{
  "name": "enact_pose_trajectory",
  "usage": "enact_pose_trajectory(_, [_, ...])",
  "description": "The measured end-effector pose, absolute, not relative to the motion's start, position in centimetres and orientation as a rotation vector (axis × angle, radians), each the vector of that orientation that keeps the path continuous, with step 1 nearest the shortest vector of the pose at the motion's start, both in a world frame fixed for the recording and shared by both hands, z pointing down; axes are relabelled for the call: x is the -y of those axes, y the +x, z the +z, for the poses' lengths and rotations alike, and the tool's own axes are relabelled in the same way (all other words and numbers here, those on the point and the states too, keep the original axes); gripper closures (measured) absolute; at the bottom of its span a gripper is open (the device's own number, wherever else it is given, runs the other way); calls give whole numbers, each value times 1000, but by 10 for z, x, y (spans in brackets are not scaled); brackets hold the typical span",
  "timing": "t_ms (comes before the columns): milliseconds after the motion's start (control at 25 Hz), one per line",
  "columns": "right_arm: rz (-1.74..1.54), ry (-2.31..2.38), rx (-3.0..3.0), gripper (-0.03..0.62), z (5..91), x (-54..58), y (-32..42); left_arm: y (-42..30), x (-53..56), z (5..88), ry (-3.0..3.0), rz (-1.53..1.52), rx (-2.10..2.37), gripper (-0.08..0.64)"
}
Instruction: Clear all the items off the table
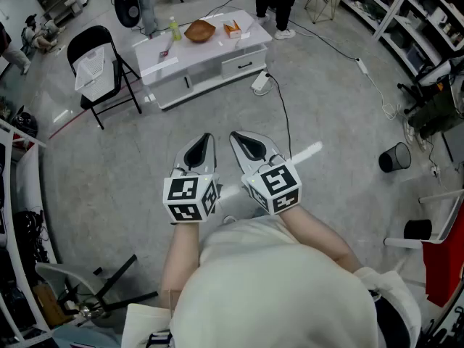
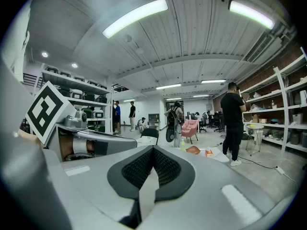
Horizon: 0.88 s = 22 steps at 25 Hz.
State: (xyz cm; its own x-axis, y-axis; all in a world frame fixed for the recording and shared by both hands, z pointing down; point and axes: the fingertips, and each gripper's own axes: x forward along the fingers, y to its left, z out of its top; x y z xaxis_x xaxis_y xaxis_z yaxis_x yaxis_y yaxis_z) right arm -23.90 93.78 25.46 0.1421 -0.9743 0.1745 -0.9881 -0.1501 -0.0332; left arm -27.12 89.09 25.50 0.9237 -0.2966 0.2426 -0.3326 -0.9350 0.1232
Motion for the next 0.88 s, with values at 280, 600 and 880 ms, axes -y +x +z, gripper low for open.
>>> enact_pose_trajectory(280, [238, 2303, 1980, 597, 256, -935, -239, -270, -892, 256, 2918, 332, 470, 551])
enact_pose_trajectory(600, [278, 2343, 1982, 595, 261, -926, -242, -277, -882, 261, 2902, 326, 466, 551])
enact_pose_trajectory(880, [324, 2319, 1997, 595, 267, -912, -250, -283, -867, 267, 2867, 314, 462, 551])
